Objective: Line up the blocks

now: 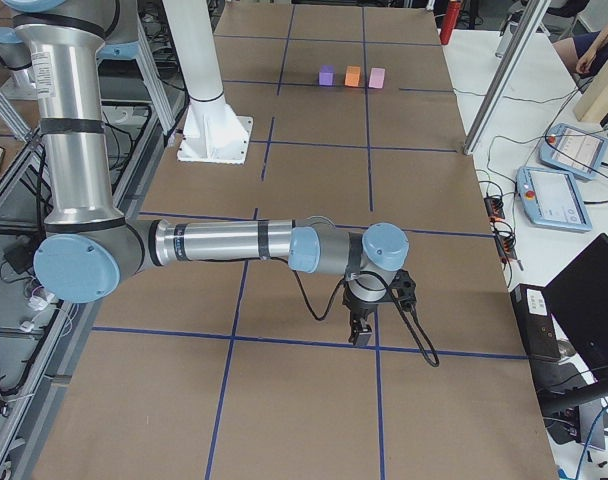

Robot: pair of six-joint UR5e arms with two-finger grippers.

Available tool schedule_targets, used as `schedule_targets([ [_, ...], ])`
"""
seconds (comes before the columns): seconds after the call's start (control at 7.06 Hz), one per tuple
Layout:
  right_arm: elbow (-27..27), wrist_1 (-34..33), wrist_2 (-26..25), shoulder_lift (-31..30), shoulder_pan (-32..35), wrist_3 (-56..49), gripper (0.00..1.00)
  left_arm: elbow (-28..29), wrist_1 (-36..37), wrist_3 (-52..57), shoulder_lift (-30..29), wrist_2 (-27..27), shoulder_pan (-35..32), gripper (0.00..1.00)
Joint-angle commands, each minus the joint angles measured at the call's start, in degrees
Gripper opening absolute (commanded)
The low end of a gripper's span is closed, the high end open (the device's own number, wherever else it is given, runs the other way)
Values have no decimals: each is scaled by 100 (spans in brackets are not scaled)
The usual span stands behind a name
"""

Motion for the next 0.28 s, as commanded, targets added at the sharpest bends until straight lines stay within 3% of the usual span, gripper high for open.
schedule_targets([
  [0.0,0,0,0,0,0,0,100,-4,-6,-1,-13,35,4,100],
  [0.14,0,0,0,0,0,0,100,-4,3,-1,-13,79,4,100],
])
